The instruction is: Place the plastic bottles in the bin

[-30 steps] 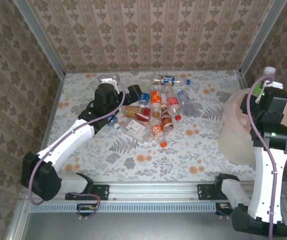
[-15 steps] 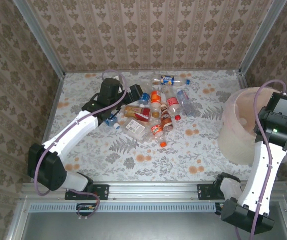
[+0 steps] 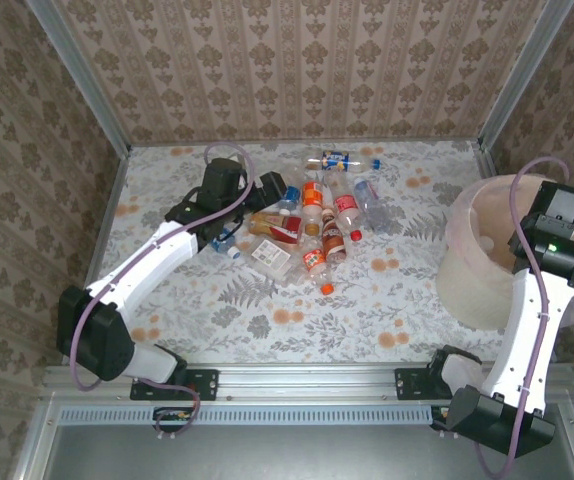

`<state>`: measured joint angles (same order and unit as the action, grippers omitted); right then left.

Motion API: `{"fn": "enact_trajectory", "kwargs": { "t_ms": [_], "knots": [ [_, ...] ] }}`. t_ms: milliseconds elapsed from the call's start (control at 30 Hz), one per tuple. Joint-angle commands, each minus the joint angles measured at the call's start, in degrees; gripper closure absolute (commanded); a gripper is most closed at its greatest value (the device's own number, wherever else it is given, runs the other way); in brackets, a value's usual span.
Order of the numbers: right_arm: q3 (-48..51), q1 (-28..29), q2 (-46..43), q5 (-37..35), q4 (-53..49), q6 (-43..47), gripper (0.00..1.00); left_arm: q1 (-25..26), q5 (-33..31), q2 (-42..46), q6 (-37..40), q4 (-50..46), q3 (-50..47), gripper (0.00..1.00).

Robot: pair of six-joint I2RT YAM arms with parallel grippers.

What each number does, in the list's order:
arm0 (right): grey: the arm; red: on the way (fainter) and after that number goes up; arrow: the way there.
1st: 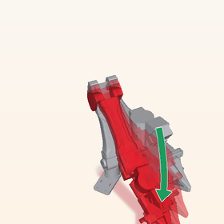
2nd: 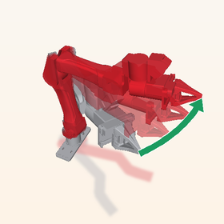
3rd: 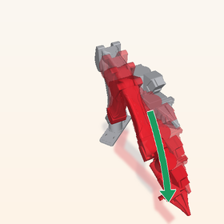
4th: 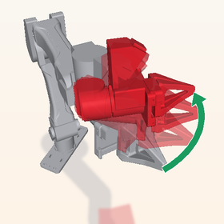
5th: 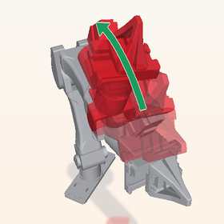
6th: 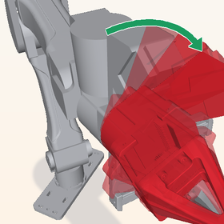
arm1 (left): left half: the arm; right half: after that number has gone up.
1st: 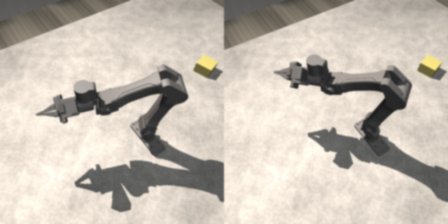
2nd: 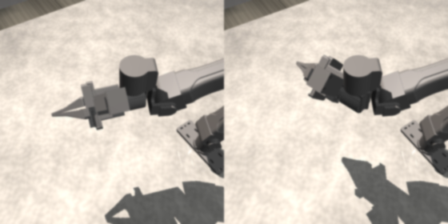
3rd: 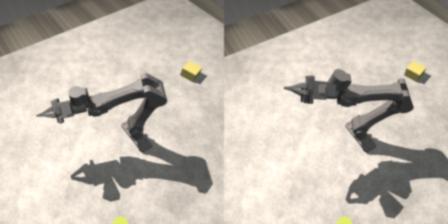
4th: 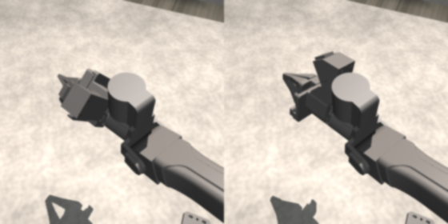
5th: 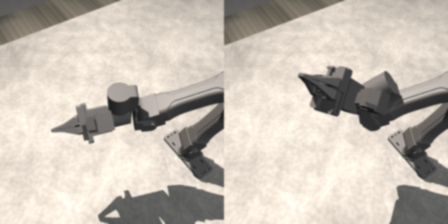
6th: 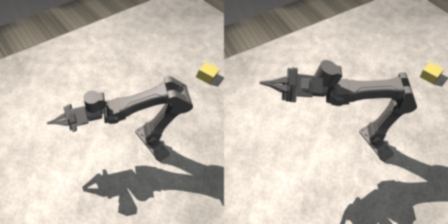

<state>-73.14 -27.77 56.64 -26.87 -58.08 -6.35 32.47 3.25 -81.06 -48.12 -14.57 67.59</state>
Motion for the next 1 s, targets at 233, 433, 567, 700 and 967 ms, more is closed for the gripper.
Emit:
{"fn": "enact_trajectory", "kwargs": {
  "t_ms": [233,433,567,700,967],
  "knots": [
    [-1.6,0.1,-1.1,4.4,0.7,-0.9,0.14,-0.9,-0.9,-2.0,-1.8,0.5,-0.2,0.00],
    [-0.6,1.7,-3.1,8.4,2.9,-2.3,0.03,-3.1,0.3,-3.2,-5.8,3.3,-1.7,0.00],
    [-0.7,4.3,-4.4,9.5,5.5,-4.7,0.00,-3.3,-1.6,-2.4,-5.3,1.5,-2.1,0.00],
    [-1.8,10.6,-6.2,11.7,8.5,-6.9,0.00,-4.0,-3.3,-0.3,-5.5,0.4,-4.3,0.00],
    [-0.1,24.6,-7.8,23.3,22.2,-13.3,0.00,-7.6,-7.8,5.3,-6.0,-4.2,-10.1,0.00]
  ]
}}
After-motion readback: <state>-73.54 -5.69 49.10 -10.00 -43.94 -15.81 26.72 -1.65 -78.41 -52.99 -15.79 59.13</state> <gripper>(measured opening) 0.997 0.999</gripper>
